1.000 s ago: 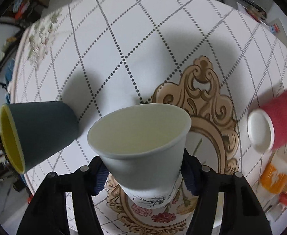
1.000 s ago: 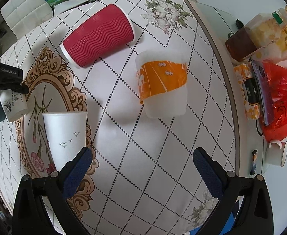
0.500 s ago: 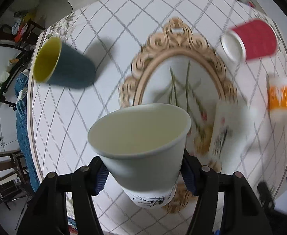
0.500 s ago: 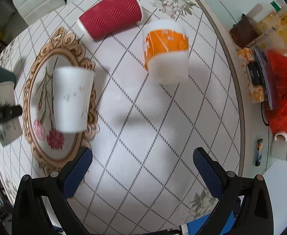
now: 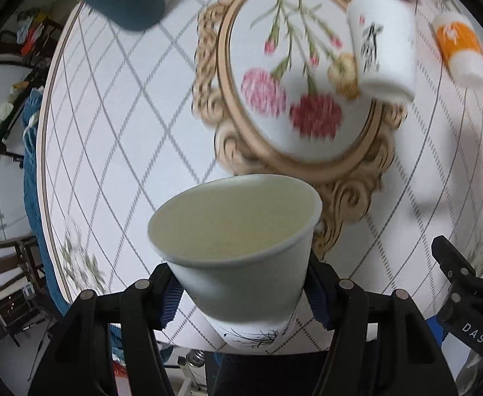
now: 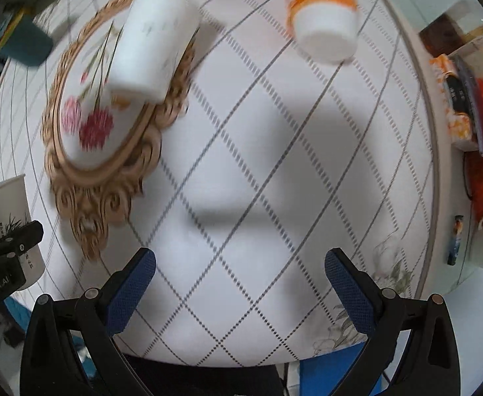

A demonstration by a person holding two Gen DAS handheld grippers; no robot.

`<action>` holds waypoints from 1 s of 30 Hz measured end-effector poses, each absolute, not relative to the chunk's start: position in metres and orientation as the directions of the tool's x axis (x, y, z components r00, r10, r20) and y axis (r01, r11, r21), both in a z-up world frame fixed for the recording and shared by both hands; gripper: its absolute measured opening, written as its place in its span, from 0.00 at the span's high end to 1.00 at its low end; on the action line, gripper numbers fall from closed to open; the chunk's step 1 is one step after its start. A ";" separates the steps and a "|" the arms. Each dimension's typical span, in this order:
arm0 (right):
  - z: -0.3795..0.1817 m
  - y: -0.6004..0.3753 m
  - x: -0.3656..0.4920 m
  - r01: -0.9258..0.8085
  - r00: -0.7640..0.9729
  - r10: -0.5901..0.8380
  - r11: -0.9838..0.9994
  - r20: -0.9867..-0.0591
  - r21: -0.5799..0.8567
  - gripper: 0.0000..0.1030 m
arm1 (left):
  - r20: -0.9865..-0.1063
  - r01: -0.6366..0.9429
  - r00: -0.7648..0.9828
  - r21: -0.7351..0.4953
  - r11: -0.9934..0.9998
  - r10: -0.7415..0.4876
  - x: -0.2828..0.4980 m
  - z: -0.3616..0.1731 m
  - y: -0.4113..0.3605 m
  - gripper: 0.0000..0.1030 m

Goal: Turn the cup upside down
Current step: 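Lift the white paper cup off the table with the left gripper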

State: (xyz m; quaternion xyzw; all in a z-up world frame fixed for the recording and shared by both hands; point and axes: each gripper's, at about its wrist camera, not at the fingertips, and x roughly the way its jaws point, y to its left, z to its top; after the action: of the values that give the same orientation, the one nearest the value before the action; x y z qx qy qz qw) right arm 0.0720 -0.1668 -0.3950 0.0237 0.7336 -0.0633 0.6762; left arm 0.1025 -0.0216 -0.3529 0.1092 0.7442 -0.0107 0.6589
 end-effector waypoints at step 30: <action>-0.428 -0.175 0.071 0.138 -0.189 -0.032 0.989 -0.981 -0.059 0.00 | -0.973 0.179 -0.216 0.040 0.983 0.079 0.089 -0.423 -0.004 0.19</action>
State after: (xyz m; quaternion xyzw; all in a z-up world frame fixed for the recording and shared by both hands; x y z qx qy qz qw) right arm 0.0705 -0.1752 -0.4281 0.0343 0.7681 -0.0667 0.6359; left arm 0.0885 -0.0044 -0.4225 0.0826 0.7788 -0.0402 0.6205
